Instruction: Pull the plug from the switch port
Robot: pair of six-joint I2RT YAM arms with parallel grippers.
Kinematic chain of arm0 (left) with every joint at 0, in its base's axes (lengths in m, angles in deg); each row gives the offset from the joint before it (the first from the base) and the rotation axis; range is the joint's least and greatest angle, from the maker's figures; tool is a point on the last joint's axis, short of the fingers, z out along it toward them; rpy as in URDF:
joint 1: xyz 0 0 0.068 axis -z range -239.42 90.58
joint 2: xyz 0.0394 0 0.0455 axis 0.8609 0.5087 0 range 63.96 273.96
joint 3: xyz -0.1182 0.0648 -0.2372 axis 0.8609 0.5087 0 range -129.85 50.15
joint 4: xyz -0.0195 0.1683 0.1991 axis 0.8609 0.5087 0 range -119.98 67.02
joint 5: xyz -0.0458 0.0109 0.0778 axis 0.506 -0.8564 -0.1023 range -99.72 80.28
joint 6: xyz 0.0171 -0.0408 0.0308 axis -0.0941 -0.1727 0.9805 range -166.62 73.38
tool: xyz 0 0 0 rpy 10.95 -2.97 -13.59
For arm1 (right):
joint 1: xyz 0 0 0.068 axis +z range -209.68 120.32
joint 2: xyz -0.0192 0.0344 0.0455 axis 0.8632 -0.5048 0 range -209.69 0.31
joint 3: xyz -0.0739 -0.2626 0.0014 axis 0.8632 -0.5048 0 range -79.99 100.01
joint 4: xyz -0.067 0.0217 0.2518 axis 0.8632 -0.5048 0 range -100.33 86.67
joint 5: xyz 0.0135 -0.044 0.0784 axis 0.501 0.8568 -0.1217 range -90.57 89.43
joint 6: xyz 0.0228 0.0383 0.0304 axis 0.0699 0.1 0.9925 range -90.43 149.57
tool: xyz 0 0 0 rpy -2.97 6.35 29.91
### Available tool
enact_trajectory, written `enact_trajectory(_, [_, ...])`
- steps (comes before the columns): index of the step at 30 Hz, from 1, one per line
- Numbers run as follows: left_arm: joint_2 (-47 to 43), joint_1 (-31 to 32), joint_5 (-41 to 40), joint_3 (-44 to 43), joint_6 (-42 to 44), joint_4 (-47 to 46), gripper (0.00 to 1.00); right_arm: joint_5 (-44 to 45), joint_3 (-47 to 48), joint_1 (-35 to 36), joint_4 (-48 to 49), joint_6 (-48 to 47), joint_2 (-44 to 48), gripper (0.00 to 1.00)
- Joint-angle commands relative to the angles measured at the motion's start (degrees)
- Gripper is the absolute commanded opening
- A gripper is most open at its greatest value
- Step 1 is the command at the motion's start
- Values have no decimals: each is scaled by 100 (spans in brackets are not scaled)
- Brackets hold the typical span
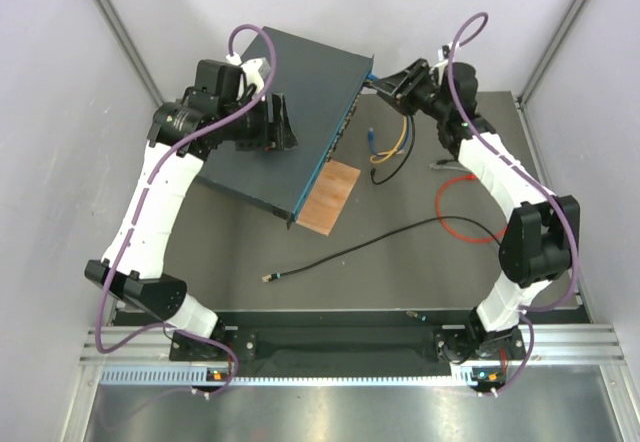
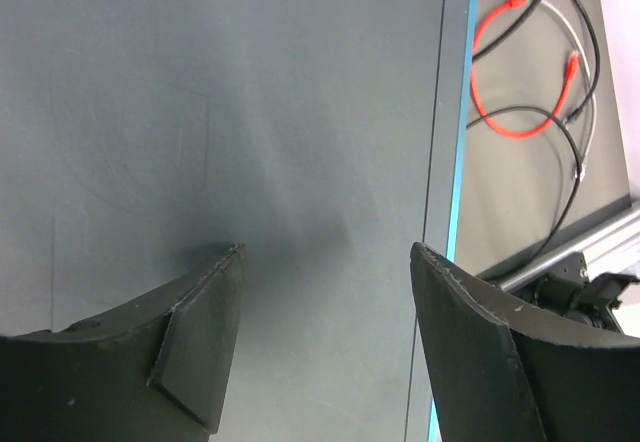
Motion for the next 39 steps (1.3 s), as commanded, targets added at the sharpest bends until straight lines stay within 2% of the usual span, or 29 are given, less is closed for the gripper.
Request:
enact_trajectory(1, [-338, -9, 161, -89, 88, 514, 72, 761, -203, 346, 846, 242, 483, 39])
enact_trajectory(5, [-664, -9, 65, -290, 44, 470, 75, 1412, -678, 619, 1487, 559, 580, 38])
enact_trajectory(9, [-498, -1, 152, -870, -27, 531, 77, 1922, -847, 795, 1850, 446, 580, 38])
enact_trajectory(11, [-357, -9, 267, -1336, 149, 812, 76, 1765, -505, 655, 1597, 77, 388, 38])
enact_trajectory(14, [-452, -9, 328, -1163, 132, 674, 76, 1484, 277, 488, 789, -441, 159, 39])
enact_trajectory(16, [-523, -9, 311, -926, 44, 594, 76, 1124, 796, 321, 243, -880, 18, 40])
enact_trajectory(20, [-612, -9, 206, -828, 18, 531, 76, 281, 1209, -65, 101, -1066, -316, 41])
enact_trajectory(24, [-646, -9, 214, -635, -44, 410, 76, -930, 1728, -469, -224, -1215, -755, 41])
enact_trajectory(28, [-647, -1, 267, -450, -141, 338, 75, -1741, 2194, -637, -312, -1304, -1168, 42])
enact_trajectory(31, [-603, -1, 285, -450, -158, 347, 75, -2155, 2414, -760, -180, -962, -1494, 43])
enact_trajectory(35, [-532, -9, 320, -450, -185, 303, 75, -2805, 2511, -831, 635, -303, -1951, 44])
enact_trajectory(39, [-506, -9, 381, -362, -211, 251, 75, -3017, 2573, -840, 882, 5, -2136, 44])
